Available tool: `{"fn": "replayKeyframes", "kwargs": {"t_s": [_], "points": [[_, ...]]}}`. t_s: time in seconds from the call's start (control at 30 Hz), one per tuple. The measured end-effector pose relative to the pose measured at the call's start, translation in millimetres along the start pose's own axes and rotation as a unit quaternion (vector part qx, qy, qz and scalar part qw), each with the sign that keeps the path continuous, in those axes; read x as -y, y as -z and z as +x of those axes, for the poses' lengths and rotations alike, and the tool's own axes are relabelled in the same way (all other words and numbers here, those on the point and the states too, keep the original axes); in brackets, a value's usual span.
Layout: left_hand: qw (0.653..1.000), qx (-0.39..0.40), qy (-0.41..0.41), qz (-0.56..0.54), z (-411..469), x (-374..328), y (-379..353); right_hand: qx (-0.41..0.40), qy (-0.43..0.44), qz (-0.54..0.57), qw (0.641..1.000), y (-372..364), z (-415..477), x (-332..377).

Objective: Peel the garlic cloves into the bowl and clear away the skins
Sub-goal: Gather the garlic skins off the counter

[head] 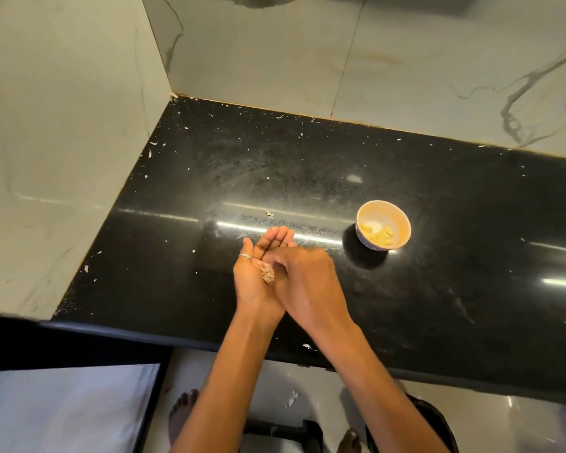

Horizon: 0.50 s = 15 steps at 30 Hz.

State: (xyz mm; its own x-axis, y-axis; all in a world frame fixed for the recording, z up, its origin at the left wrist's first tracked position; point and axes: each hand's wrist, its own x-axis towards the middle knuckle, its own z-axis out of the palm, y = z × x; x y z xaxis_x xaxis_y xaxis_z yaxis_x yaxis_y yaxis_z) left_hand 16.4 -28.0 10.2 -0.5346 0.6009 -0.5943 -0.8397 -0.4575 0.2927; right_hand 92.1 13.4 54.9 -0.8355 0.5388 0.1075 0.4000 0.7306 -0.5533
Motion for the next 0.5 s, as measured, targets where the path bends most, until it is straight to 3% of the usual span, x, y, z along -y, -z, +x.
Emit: {"fn": "replayKeyframes", "kwargs": {"t_s": [0.1, 0.27, 0.37, 0.5], "points": [[0.999, 0.014, 0.041, 0.007, -13.4, 16.0, -3.7, -0.113, 0.003, -0.036, 0.993, 7.7, -19.2, 0.7], [0.991, 0.036, 0.118, 0.045, -47.2, 69.2, -0.8, -0.238, -0.091, 0.112, 0.960, 38.7, -69.7, -32.8], [0.982, 0.030, 0.161, 0.097, -69.3, 113.3, -3.0, -0.300, -0.248, 0.251, 0.886, 55.8, -114.6, -60.2], [0.956, 0.041, 0.232, 0.177, -98.8, 181.7, 0.5, -0.348, -0.409, 0.412, 0.736, 66.2, -171.2, -94.1]]}}
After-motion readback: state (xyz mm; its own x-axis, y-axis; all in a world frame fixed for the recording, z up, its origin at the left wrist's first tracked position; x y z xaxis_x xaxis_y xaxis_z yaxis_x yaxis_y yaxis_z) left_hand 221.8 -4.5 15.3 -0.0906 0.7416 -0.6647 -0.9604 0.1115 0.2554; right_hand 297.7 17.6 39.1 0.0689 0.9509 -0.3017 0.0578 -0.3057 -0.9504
